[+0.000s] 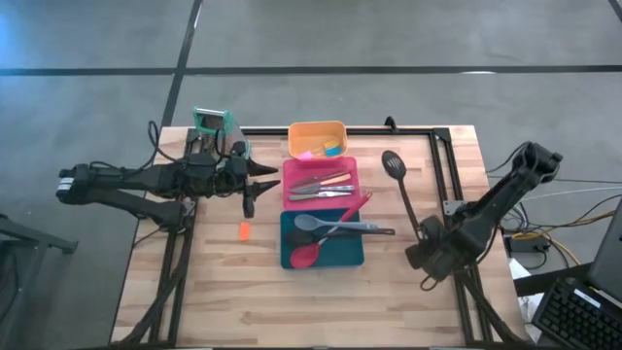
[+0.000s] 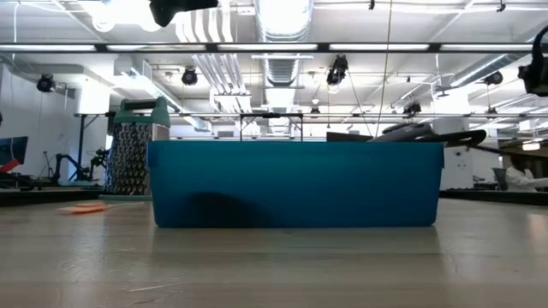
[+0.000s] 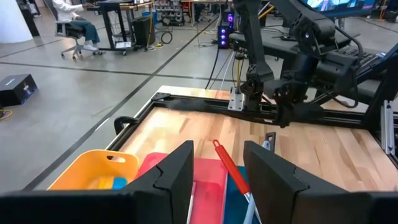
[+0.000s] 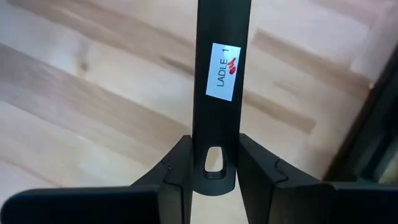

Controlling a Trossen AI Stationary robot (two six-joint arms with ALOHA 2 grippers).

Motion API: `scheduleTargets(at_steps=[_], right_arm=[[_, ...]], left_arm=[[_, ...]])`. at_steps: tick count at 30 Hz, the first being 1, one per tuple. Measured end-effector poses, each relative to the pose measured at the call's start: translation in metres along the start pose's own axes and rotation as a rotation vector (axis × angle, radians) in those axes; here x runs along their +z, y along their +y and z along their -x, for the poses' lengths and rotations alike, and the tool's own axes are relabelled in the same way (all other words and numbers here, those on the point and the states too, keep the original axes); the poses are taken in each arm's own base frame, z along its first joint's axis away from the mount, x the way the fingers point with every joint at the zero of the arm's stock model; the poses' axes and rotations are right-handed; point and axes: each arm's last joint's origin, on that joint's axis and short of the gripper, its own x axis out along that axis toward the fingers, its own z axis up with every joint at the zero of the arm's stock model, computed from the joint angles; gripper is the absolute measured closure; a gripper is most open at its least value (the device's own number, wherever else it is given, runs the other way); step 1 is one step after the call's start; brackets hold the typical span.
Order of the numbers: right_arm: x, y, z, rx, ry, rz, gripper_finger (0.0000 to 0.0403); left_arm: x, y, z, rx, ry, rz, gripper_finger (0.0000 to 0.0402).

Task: Pick & Place Kitchen Items
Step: Put the black spoon with hole into the blue bin

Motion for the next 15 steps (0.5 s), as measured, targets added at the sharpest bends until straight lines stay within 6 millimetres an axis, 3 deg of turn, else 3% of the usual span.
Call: scheduleTargets(at_steps=[7, 15], right_arm=[[0.007, -0.001, 0.008, 0.079, -0.116, 0.041, 0.0323], [0.016, 0.006, 0.038, 0.076, -0.237, 0.171, 0.0323]], left_arm=[[0.000, 0.000, 0.000, 0.000, 0.000, 0.000, 0.0257], [0.000, 0.000, 0.000, 0.000, -0.001, 0.001, 0.0257]])
